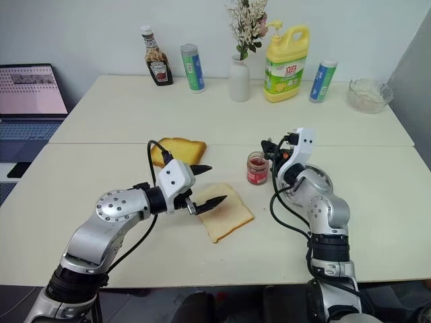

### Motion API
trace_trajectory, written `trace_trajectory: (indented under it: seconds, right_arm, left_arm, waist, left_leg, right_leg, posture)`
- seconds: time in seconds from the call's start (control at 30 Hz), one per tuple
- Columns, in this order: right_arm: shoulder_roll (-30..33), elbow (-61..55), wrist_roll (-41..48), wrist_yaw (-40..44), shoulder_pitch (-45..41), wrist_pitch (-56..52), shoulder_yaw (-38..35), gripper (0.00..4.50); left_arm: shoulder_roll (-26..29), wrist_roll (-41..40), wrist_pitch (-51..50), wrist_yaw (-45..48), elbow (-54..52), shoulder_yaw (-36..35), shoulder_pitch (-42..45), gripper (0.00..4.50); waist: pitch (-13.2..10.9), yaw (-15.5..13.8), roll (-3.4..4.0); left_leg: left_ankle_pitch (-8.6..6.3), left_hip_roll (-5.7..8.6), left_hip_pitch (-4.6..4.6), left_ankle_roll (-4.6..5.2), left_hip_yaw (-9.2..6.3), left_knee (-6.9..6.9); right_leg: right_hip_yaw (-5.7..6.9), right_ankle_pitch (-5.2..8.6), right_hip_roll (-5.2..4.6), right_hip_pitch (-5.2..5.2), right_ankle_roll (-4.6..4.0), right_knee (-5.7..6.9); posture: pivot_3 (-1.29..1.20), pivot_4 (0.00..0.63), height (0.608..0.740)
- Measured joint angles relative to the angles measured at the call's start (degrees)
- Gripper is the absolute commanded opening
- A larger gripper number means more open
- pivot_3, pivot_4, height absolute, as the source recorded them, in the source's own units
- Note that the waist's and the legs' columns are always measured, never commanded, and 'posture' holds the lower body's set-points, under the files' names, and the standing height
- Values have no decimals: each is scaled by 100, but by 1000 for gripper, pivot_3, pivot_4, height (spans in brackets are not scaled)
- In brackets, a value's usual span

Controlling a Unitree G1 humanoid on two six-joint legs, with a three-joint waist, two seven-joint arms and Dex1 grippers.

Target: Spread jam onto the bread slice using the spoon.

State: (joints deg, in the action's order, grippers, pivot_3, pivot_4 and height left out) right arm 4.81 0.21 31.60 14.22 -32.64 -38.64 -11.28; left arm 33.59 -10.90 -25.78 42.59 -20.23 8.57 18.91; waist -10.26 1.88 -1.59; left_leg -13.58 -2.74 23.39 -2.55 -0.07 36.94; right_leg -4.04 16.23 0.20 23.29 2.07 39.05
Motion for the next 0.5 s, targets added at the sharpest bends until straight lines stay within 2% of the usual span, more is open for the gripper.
trace_trajectory:
  seconds: [0.5]
  right_arm:
    - [-161, -16, 768, -552, -79, -335, -515, 37]
  left_arm:
    - [-18, 85, 123, -67, 121, 1, 60, 4500]
  waist:
    - [0, 2, 0]
  left_leg:
    - [0, 0, 0, 0, 1, -1]
  right_leg:
    - [-1, 0, 0, 0, 0, -1]
  posture:
    - [0, 150, 740]
